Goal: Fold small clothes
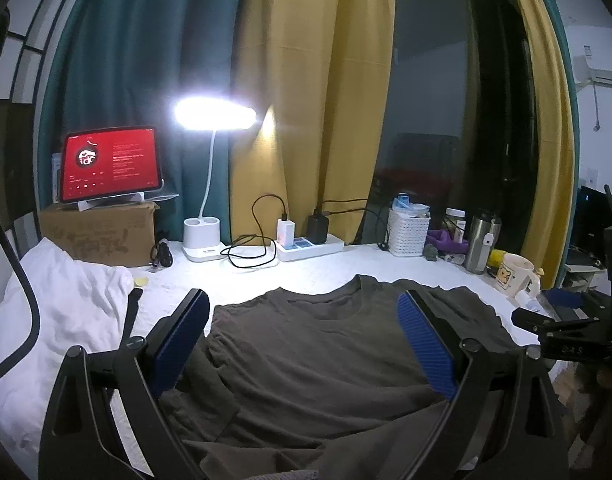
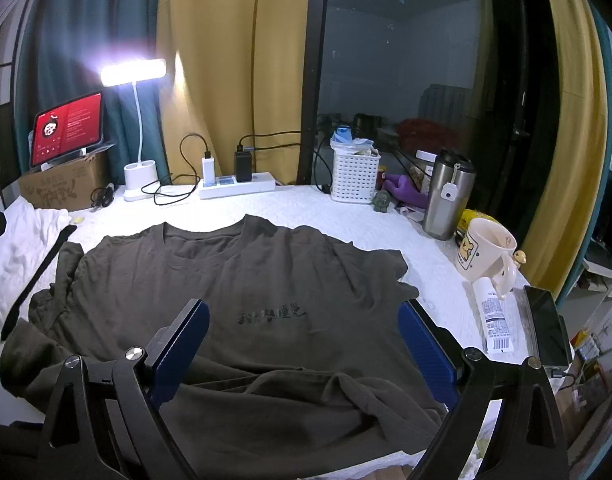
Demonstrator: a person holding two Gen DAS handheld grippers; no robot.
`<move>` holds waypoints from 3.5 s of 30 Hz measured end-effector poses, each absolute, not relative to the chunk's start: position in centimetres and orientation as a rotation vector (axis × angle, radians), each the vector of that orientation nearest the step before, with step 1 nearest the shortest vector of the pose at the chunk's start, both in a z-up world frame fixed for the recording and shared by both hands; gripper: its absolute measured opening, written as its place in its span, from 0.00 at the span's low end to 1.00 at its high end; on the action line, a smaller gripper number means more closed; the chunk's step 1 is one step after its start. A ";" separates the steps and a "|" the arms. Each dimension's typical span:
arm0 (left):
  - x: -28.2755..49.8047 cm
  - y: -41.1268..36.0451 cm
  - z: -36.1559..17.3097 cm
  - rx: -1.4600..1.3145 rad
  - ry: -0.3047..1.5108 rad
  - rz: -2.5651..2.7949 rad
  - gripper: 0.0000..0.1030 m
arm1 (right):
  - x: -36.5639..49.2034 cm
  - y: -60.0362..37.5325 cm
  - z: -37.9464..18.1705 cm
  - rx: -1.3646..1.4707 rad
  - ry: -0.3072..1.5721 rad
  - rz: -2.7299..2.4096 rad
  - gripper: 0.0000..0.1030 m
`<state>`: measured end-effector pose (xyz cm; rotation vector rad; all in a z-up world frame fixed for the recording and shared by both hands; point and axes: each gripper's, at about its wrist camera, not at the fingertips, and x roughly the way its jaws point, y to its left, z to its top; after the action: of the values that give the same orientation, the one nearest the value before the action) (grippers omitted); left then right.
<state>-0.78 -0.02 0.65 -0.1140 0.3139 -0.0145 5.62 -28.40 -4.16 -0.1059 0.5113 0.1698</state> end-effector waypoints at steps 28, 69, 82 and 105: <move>-0.6 0.4 0.5 -0.130 0.315 0.013 0.92 | 5.6 -28.2 -4.0 -0.108 0.511 0.175 0.93; 11.7 -2.2 -1.4 -0.061 0.498 0.158 0.92 | 24.9 -40.9 -7.1 -0.028 0.715 0.177 0.92; 15.8 -2.3 -3.7 -0.070 0.626 0.258 0.92 | 33.4 -40.0 -14.1 0.038 0.943 0.365 0.60; 14.3 3.6 -3.5 -0.113 0.586 0.199 0.92 | 28.0 -38.0 -8.2 0.018 0.810 0.254 0.07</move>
<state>14.27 3.64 -3.53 -0.1134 0.5864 0.1989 28.04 -38.03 -8.20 0.0176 0.8098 0.2544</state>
